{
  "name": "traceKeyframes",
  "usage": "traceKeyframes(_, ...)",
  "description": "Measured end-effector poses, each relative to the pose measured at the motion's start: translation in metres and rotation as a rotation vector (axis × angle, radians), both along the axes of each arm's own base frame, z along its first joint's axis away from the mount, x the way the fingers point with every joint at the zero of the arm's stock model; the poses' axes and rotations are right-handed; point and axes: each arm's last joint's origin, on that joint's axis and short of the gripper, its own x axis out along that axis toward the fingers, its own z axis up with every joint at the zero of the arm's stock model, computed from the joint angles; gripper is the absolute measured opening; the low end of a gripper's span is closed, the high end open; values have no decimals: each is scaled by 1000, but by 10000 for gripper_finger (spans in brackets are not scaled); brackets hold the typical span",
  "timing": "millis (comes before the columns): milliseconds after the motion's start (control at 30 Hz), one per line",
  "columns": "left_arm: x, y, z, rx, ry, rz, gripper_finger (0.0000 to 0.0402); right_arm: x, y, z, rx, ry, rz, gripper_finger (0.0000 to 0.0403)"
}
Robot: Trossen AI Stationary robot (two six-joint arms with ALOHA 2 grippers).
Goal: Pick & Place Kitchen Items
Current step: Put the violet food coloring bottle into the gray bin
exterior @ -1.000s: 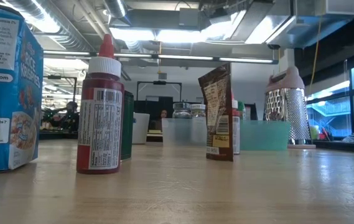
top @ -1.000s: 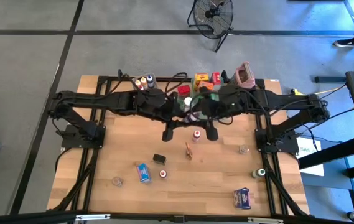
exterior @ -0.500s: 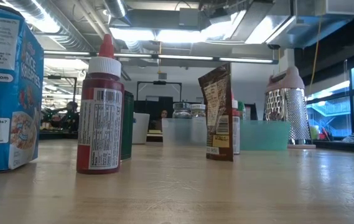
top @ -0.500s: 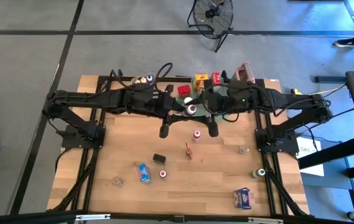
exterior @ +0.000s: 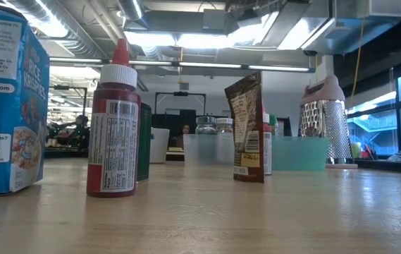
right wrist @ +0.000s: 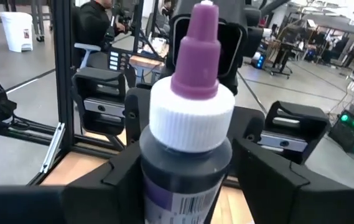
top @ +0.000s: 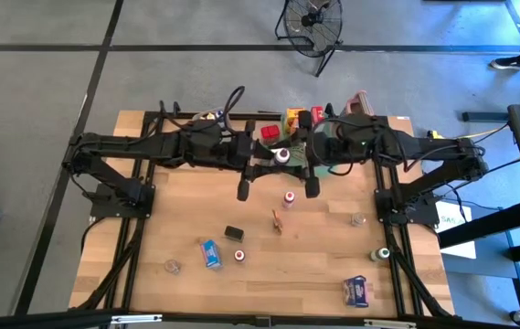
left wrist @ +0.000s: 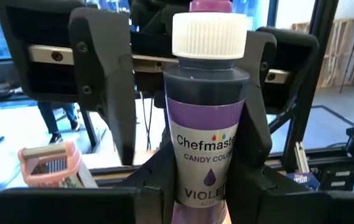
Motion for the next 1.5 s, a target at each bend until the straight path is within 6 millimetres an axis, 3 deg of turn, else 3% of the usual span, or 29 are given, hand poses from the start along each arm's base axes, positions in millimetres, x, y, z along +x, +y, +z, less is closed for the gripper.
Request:
traceKeyframes(367, 0, 0, 1, 12, -15, -7, 97, 0, 2, 2, -5, -19, 13, 122)
traceKeyframes(533, -1, 2, 0, 12, 8, -15, 108, 1, 2, 1, -5, -17, 13, 111)
traceKeyframes(1033, -9, 7, -4, -46, 100, 39, 243, -2, 1, 0, -15, -2, 5, 112)
traceKeyframes(1267, -41, 7, 1, 217, 221, 47, 258, -10, -5, -7, 81, 122, 18, 112)
traceKeyframes(1500, -65, -2, 14, 674, 216, 32, 249, -7, -17, -26, 381, 352, 219, 112)
